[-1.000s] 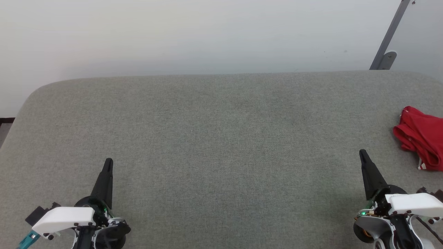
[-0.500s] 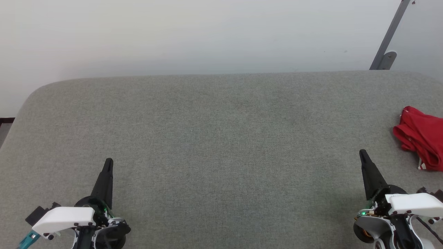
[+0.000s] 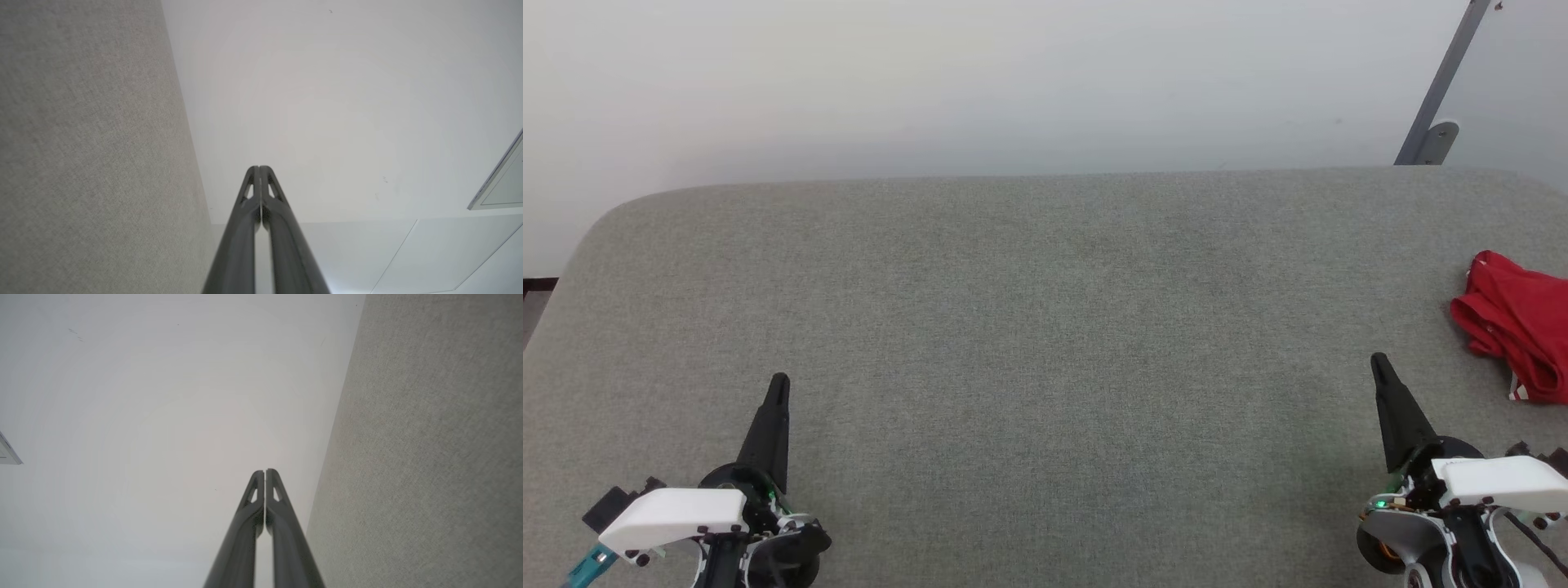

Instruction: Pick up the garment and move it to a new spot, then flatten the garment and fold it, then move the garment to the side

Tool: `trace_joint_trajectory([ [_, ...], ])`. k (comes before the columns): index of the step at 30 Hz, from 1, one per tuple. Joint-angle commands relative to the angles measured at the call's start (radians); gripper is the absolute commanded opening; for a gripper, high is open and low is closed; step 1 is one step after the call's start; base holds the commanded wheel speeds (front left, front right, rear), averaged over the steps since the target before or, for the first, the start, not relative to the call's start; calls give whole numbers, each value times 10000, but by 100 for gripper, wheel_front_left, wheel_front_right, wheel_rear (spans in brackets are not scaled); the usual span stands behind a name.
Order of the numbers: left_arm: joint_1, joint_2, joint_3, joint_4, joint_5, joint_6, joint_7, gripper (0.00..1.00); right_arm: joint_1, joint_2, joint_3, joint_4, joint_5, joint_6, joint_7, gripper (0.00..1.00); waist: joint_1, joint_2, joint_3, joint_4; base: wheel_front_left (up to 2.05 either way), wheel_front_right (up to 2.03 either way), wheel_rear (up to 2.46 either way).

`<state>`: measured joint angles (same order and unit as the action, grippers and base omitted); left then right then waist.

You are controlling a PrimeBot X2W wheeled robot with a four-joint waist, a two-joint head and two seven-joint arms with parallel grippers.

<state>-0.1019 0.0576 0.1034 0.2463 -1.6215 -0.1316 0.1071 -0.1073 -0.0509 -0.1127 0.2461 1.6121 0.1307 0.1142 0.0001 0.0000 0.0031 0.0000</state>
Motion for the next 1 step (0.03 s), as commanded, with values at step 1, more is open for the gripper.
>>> trace_joint_trajectory([
  [1, -129, -27, 45, -2, 38, 18, 40, 0, -36, 19, -25, 2, 13, 0, 12, 0, -1, 0, 0, 0, 0, 0, 0],
])
